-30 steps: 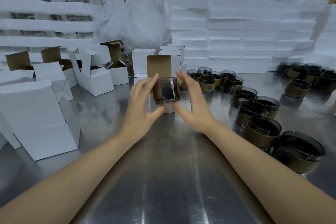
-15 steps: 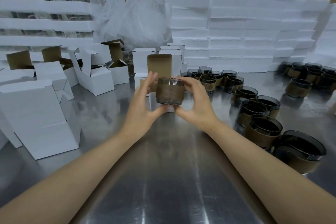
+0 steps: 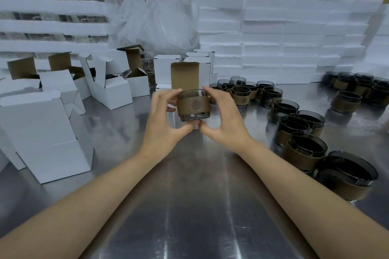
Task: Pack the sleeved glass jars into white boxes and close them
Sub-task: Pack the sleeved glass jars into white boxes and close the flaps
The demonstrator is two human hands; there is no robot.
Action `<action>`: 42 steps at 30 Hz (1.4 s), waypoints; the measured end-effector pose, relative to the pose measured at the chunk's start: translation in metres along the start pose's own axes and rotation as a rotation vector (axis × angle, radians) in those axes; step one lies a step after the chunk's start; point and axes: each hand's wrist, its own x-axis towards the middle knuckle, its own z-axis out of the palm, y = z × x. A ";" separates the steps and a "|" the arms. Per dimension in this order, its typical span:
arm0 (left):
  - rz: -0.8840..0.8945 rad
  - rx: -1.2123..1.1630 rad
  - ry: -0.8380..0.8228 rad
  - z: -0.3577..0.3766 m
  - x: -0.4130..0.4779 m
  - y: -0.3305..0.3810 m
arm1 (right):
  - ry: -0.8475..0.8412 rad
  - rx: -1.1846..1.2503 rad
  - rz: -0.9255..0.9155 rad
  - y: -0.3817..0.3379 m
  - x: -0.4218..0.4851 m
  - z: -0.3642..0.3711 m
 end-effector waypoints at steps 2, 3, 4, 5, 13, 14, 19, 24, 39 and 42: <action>0.000 0.010 -0.016 -0.001 0.000 0.000 | -0.020 -0.010 0.031 0.001 -0.001 0.000; -0.005 0.010 -0.028 -0.001 0.000 0.000 | -0.026 -0.014 0.040 0.002 -0.001 0.000; -0.011 0.008 -0.038 -0.001 0.000 0.000 | -0.025 -0.014 0.044 0.002 -0.001 -0.001; -0.021 0.001 -0.045 -0.001 0.001 -0.001 | -0.018 -0.010 0.046 0.003 -0.001 -0.001; -0.161 -0.115 -0.109 0.000 0.000 -0.003 | -0.007 0.139 0.224 -0.005 -0.003 -0.001; -0.177 -0.129 -0.117 0.000 0.000 -0.003 | 0.004 0.154 0.253 -0.005 -0.003 -0.002; -0.294 -0.221 -0.151 0.000 0.002 -0.008 | 0.019 0.192 0.294 -0.006 -0.002 -0.004; -0.304 -0.261 -0.125 0.000 0.002 -0.006 | 0.026 0.186 0.264 -0.006 -0.002 -0.003; -0.217 -0.288 -0.188 0.003 -0.002 -0.010 | 0.078 0.213 0.134 0.005 0.000 0.007; -0.232 -0.364 -0.180 0.004 -0.002 -0.008 | 0.096 0.252 0.102 0.004 -0.001 0.009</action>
